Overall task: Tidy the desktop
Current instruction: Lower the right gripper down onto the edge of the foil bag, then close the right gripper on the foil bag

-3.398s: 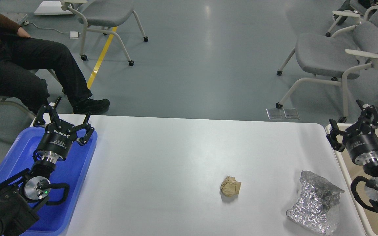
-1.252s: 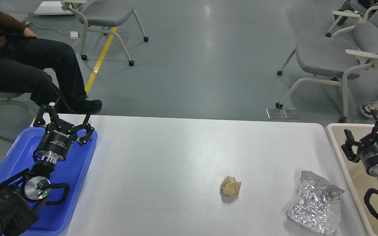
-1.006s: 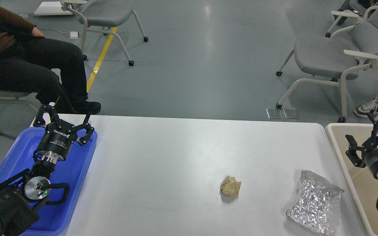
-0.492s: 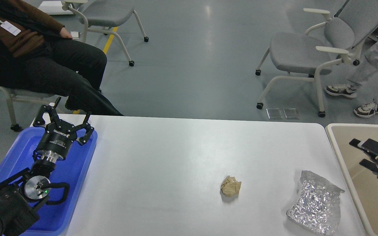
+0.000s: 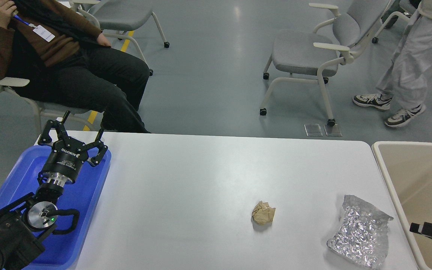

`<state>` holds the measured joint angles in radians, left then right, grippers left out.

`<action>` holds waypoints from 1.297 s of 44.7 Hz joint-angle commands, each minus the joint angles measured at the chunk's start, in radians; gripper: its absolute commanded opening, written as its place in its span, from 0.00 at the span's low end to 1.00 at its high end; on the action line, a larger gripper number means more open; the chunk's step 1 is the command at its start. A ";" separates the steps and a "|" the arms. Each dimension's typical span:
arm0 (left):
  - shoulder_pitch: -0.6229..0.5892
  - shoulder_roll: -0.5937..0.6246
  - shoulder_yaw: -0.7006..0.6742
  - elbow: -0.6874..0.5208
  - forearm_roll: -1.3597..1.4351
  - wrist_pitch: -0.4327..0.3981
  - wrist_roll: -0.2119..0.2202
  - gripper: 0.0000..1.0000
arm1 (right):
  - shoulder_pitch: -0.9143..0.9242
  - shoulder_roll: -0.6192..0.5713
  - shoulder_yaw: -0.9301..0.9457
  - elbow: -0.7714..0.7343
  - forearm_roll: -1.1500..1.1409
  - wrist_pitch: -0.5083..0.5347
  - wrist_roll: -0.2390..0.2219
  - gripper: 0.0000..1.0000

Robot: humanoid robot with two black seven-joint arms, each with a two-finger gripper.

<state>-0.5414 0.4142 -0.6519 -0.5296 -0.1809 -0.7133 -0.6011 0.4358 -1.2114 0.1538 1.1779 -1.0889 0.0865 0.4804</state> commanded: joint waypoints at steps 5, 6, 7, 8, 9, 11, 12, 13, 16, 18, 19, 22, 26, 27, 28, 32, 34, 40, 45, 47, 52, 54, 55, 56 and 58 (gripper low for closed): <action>0.000 0.000 0.000 0.000 0.000 0.000 0.000 0.98 | 0.000 0.061 -0.079 -0.006 -0.031 -0.024 -0.031 0.94; 0.000 0.000 0.000 0.000 0.000 0.000 0.000 0.98 | 0.000 0.067 -0.077 -0.006 -0.031 -0.025 -0.031 0.94; 0.000 0.000 0.000 0.000 0.000 0.000 0.000 0.98 | 0.001 0.072 -0.077 -0.006 -0.031 -0.028 -0.031 0.94; 0.000 0.000 0.000 0.000 0.000 0.000 0.000 0.98 | 0.003 0.078 -0.077 -0.006 -0.031 -0.028 -0.031 0.94; 0.000 0.000 0.000 0.000 0.000 0.000 0.000 0.98 | 0.006 0.084 -0.077 -0.007 -0.031 -0.028 -0.032 0.94; 0.000 0.000 0.000 0.000 0.000 0.000 0.000 0.98 | 0.008 0.096 -0.077 -0.010 -0.031 -0.030 -0.035 0.95; 0.000 0.000 0.000 0.000 0.000 0.000 0.000 0.98 | 0.009 0.102 -0.077 -0.014 -0.031 -0.033 -0.037 0.95; 0.000 0.000 0.000 0.000 0.000 0.000 0.000 0.98 | 0.009 0.108 -0.076 -0.018 -0.031 -0.034 -0.039 0.95; 0.000 0.000 0.000 0.000 0.000 0.000 0.000 0.98 | 0.011 0.133 -0.076 -0.035 -0.031 -0.036 -0.043 0.95; 0.000 0.000 0.000 0.000 0.000 0.000 -0.002 0.98 | 0.017 0.151 -0.076 -0.052 -0.031 -0.036 -0.045 0.95; 0.000 0.000 0.000 0.000 0.000 0.000 0.000 0.98 | 0.018 0.161 -0.076 -0.063 -0.031 -0.036 -0.045 0.95; 0.000 0.000 0.000 0.000 0.000 0.000 0.000 0.98 | 0.018 0.190 -0.077 -0.093 -0.031 -0.039 -0.045 0.95; 0.000 0.000 0.000 -0.001 0.000 0.000 0.000 0.98 | 0.017 0.228 -0.077 -0.139 -0.031 -0.044 -0.045 0.95; 0.000 0.000 0.000 0.000 0.000 0.000 0.000 0.98 | 0.015 0.237 -0.077 -0.148 -0.031 -0.044 -0.045 0.95; 0.000 0.000 0.000 0.000 0.000 0.000 0.000 0.98 | 0.014 0.246 -0.079 -0.159 -0.031 -0.044 -0.045 0.95; 0.000 0.000 0.000 -0.001 0.000 0.000 0.000 0.98 | 0.008 0.282 -0.079 -0.187 -0.031 -0.045 -0.043 0.95; 0.000 0.000 0.000 -0.001 0.000 0.000 0.000 0.98 | 0.006 0.297 -0.079 -0.195 -0.031 -0.045 -0.043 0.95; 0.000 0.000 0.000 0.000 0.000 0.000 0.000 0.98 | 0.009 0.309 -0.079 -0.199 -0.031 -0.050 -0.045 0.95; 0.000 0.000 0.000 -0.001 0.000 0.000 0.000 0.98 | 0.015 0.314 -0.079 -0.199 -0.031 -0.053 -0.045 0.95; 0.000 0.000 0.000 0.000 0.000 0.000 0.000 0.98 | 0.017 0.319 -0.079 -0.204 -0.031 -0.054 -0.043 0.95; 0.000 0.000 0.000 0.000 0.000 0.000 0.000 0.98 | 0.015 0.335 -0.079 -0.228 -0.029 -0.054 -0.043 0.95; 0.000 0.000 0.000 0.000 0.000 0.000 0.000 0.98 | 0.014 0.343 -0.079 -0.245 -0.029 -0.054 -0.043 0.95; 0.000 0.000 0.000 -0.001 0.000 0.000 0.000 0.98 | 0.012 0.348 -0.079 -0.253 -0.029 -0.054 -0.042 0.95; 0.000 0.000 0.000 0.000 0.000 0.000 0.000 0.98 | 0.011 0.351 -0.079 -0.259 -0.029 -0.054 -0.042 0.95; 0.000 0.000 0.000 0.000 0.000 0.000 0.000 0.98 | 0.009 0.354 -0.079 -0.267 -0.029 -0.054 -0.042 0.94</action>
<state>-0.5415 0.4142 -0.6520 -0.5297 -0.1810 -0.7133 -0.6010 0.4497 -0.8919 0.0754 0.9632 -1.1196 0.0345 0.4367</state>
